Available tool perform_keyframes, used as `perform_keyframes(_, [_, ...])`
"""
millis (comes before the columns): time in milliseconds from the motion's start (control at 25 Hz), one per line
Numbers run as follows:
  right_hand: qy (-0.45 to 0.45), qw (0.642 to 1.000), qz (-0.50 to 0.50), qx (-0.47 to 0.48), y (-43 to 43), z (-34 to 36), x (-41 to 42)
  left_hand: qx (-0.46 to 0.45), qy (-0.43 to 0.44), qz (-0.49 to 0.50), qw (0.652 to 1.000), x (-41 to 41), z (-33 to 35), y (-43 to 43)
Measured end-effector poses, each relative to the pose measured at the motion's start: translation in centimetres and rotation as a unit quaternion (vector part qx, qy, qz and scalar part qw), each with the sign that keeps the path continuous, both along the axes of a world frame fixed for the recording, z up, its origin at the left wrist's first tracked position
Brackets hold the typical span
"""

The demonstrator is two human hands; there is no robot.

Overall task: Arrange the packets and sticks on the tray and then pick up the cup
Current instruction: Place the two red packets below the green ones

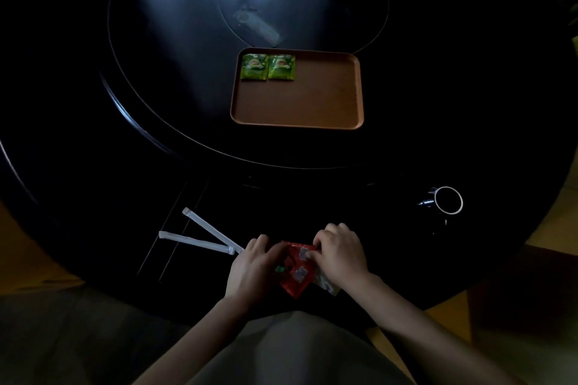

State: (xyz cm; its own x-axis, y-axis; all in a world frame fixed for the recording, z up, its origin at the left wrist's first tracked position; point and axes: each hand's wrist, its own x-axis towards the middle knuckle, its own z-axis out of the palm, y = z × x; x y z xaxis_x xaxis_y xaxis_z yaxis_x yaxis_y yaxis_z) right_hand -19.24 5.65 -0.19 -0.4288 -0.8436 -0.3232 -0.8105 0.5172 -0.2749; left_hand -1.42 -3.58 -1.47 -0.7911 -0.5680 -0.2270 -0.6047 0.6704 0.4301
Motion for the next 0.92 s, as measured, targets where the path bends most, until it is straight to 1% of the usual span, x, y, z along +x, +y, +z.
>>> perform_keyframes(120, [-0.016,1.000,-0.010,0.017,-0.4,-0.2,0.0,0.011,0.006,0.035,0.999,-0.3,0.1,0.5])
perform_keyframes(240, [-0.049,0.998,-0.026,0.008,-0.6,-0.3,-0.2,0.038,0.029,0.074,0.996,-0.5,0.2,0.4])
perform_keyframes(320, [-0.076,0.996,-0.054,-0.001,-0.6,0.1,-0.3,0.042,0.049,0.081,0.995,-0.4,0.1,0.1])
perform_keyframes(400, [-0.107,0.989,-0.100,-0.007,-0.6,0.6,-0.6,0.076,0.057,0.107,0.990,-0.2,0.2,-0.2])
perform_keyframes(480, [-0.160,0.976,-0.150,-0.019,-0.8,1.0,-1.3,0.151,0.057,0.175,0.971,0.0,0.7,-0.5])
perform_keyframes(560, [-0.238,0.950,-0.195,-0.042,-1.1,1.6,-1.9,0.218,0.062,0.231,0.946,0.4,1.2,-1.0])
perform_keyframes(600, [-0.269,0.938,-0.213,-0.054,-1.3,1.9,-2.2,0.237,0.065,0.248,0.937,0.7,1.6,-1.2])
perform_keyframes(760, [-0.336,0.898,-0.267,-0.093,-1.8,3.1,-2.7,0.271,0.098,0.308,0.907,1.6,3.9,-2.5])
perform_keyframes(840, [-0.368,0.876,-0.291,-0.111,-2.3,3.9,-3.2,0.282,0.136,0.363,0.878,1.8,5.5,-3.5])
perform_keyframes(920, [-0.384,0.866,-0.295,-0.122,-2.9,4.3,-3.8,0.293,0.186,0.403,0.847,1.7,7.0,-4.7])
